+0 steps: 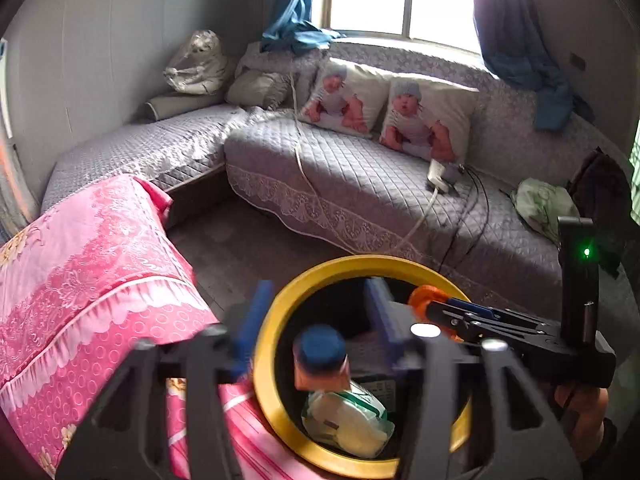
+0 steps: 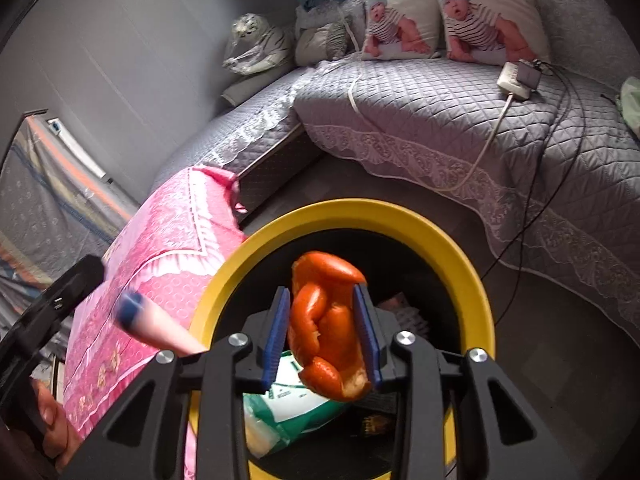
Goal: Collect trash
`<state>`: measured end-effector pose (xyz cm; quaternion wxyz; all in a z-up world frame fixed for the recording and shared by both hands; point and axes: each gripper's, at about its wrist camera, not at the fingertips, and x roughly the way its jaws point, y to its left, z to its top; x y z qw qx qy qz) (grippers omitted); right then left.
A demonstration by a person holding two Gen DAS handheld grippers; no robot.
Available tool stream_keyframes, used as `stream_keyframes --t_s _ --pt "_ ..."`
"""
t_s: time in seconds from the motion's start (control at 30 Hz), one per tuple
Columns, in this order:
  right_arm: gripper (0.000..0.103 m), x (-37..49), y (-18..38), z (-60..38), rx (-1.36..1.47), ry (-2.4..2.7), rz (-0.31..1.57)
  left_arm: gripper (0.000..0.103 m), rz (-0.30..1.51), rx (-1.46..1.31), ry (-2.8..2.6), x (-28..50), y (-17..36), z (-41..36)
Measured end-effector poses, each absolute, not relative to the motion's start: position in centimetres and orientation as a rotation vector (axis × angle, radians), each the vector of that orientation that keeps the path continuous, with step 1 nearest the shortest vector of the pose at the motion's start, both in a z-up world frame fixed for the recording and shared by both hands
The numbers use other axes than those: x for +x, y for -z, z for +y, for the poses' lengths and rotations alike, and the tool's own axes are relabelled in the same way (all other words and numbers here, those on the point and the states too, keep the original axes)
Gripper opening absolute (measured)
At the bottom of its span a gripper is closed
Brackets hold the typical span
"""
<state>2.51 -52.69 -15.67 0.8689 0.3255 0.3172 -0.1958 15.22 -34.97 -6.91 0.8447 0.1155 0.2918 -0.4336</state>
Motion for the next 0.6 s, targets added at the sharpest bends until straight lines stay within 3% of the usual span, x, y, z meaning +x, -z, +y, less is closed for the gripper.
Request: stream_keyframes --t_s 0.13,0.17,0.27,0.6 --pt "0.058 1.9 14.5 -53.1 0.679 0.453 0.636 0.091 0.549 0.163 0.895 15.6 5.2 -32.5" --pt "0.070 1.8 14.2 -52.9 0.669 0.465 0.632 0.095 0.520 0.143 0.872 15.6 4.7 -31.4" --pt "0.095 1.5 13.0 -52.4 0.645 0.508 0.602 0.095 0.447 0.124 0.803 15.3 3.7 -28.6" --pt "0.095 3.9 12.4 -47.6 0.480 0.583 0.588 0.095 0.330 0.190 0.534 13.6 2.5 -18.3"
